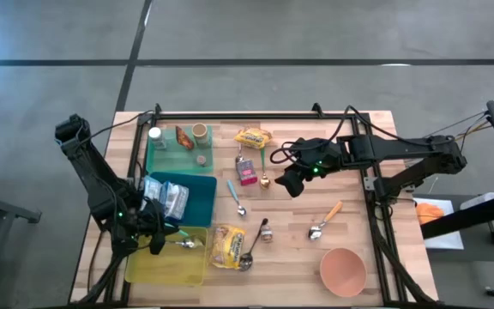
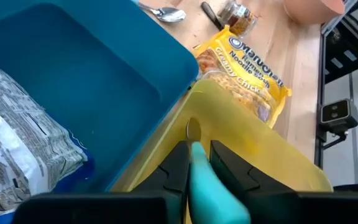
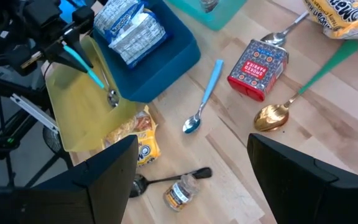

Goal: Pick & Place Food Item
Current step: Put the light green spoon into the yellow bin

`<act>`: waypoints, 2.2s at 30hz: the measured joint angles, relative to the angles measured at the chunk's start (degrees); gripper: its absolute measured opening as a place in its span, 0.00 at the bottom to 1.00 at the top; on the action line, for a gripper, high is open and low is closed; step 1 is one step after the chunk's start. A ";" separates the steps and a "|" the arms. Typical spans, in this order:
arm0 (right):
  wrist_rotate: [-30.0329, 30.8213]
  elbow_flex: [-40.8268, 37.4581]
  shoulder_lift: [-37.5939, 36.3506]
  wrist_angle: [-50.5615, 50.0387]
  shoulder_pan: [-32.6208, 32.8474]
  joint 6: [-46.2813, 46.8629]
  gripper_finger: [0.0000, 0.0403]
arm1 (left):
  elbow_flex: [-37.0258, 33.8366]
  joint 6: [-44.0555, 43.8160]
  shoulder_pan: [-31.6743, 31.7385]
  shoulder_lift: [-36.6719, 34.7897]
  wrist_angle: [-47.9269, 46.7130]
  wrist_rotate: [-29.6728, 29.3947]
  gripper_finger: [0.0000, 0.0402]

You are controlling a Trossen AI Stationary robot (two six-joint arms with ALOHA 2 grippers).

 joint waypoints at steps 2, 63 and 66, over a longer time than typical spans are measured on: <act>0.00 0.00 0.00 0.00 0.00 -0.33 0.74 | 0.00 -0.86 0.00 0.90 0.04 0.68 0.12; -1.70 -0.30 0.02 -0.11 0.00 -6.78 0.74 | 0.92 7.87 9.62 13.83 -1.57 25.07 0.12; -1.59 -0.90 0.03 -0.11 0.00 -7.48 0.74 | 1.06 7.84 9.62 13.94 -1.39 25.28 0.12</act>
